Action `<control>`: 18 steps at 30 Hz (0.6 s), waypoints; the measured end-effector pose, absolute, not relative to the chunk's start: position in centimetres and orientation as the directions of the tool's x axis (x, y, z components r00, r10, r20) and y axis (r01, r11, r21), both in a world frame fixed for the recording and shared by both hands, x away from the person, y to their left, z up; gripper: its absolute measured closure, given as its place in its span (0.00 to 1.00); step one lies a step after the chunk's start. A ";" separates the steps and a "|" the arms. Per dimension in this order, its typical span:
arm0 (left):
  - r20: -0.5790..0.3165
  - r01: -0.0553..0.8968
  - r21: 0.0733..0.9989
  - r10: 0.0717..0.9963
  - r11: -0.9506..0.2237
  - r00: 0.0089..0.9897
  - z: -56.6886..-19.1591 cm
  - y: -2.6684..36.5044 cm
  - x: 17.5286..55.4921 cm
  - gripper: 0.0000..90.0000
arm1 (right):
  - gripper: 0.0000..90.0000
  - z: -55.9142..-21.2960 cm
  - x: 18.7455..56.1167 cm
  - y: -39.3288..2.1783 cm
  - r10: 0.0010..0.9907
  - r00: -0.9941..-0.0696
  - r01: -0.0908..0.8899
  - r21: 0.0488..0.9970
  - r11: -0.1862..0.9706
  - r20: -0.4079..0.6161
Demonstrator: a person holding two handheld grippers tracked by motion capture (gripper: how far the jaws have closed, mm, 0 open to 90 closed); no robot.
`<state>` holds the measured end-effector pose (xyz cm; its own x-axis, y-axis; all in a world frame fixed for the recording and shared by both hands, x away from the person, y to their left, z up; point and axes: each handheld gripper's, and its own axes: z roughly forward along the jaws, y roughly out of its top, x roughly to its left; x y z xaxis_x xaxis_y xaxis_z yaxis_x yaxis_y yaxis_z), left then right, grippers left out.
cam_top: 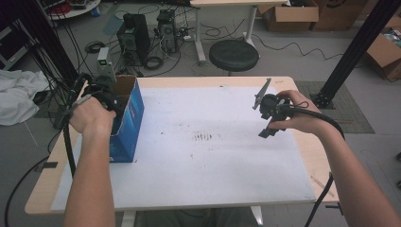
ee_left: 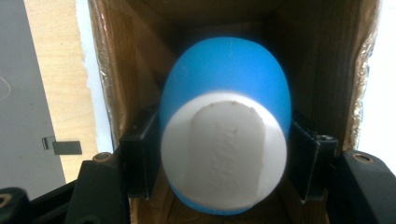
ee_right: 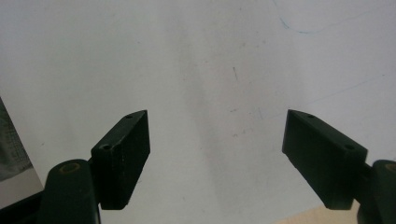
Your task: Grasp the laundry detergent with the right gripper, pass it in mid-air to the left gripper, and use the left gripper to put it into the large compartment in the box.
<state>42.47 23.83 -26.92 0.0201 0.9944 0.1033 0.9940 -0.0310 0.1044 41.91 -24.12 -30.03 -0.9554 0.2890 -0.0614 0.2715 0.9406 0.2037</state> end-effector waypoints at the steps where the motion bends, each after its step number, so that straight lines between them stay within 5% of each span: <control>1: 0.106 0.994 0.107 0.994 -0.032 0.021 -26.9 23.8 42.5 0.42 | 0.26 -30.1 41.9 -24.1 0.289 -0.955 0.272 0.206 0.940 -0.059; 18: 0.094 0.992 0.116 0.995 -0.042 0.031 -26.8 23.7 42.3 0.42 | 0.26 -30.3 41.8 -24.2 0.291 -0.955 0.275 0.203 0.940 -0.052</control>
